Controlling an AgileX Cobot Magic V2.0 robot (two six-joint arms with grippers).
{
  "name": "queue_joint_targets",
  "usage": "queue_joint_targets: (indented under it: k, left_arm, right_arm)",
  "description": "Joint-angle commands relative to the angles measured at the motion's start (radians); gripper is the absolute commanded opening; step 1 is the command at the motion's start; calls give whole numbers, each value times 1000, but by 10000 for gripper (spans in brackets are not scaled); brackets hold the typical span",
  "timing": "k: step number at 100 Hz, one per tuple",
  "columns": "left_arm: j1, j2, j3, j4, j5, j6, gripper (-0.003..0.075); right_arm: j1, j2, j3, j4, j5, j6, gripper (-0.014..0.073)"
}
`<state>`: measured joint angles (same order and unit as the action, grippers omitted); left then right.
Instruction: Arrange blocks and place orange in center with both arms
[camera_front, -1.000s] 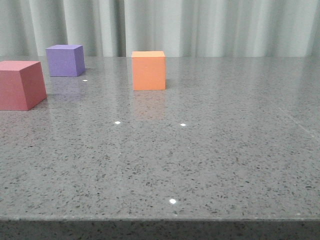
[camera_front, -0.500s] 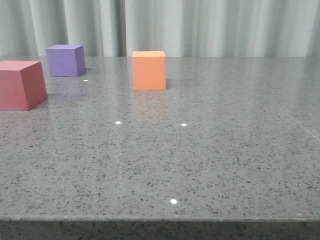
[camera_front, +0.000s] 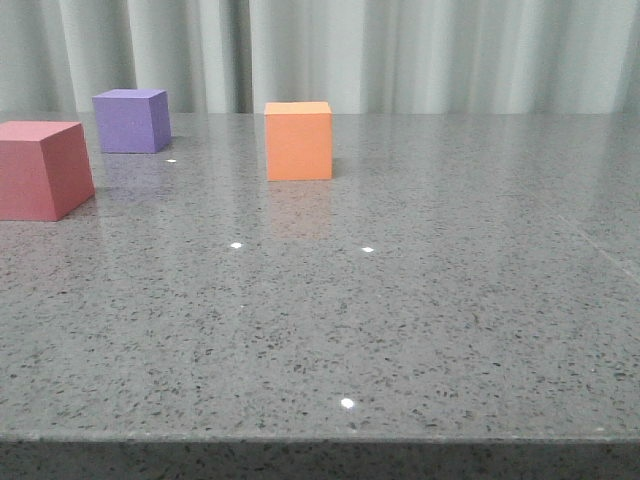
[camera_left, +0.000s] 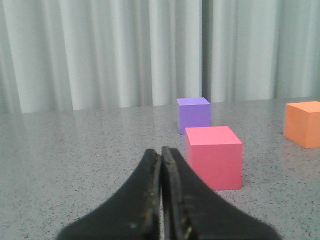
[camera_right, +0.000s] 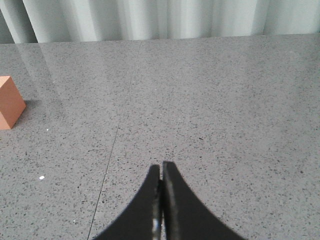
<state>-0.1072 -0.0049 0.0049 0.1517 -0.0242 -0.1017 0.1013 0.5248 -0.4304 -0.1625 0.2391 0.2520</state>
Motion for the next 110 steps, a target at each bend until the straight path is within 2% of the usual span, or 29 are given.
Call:
queue_joint_targets:
  k: [1, 21, 48, 88, 110]
  left_arm:
    - [4, -32, 43, -3, -105, 0, -20]
    - [4, -30, -26, -30, -93, 0, -20]
    - [4, 99, -368, -35, 242, 0, -20]
    - [4, 567, -834, -35, 716, 0, -20]
    - [4, 729, -933, -35, 788, 0, -20]
  right_arm:
    - [-6, 0, -27, -17, -74, -3, -68]
    - [-6, 0, -27, -17, -74, -3, -68]
    - [-6, 0, -27, -17, -74, -3, -68]
    - [-6, 0, -27, -17, -74, -3, -68]
    - [-6, 0, -27, -17, -74, -3, -68]
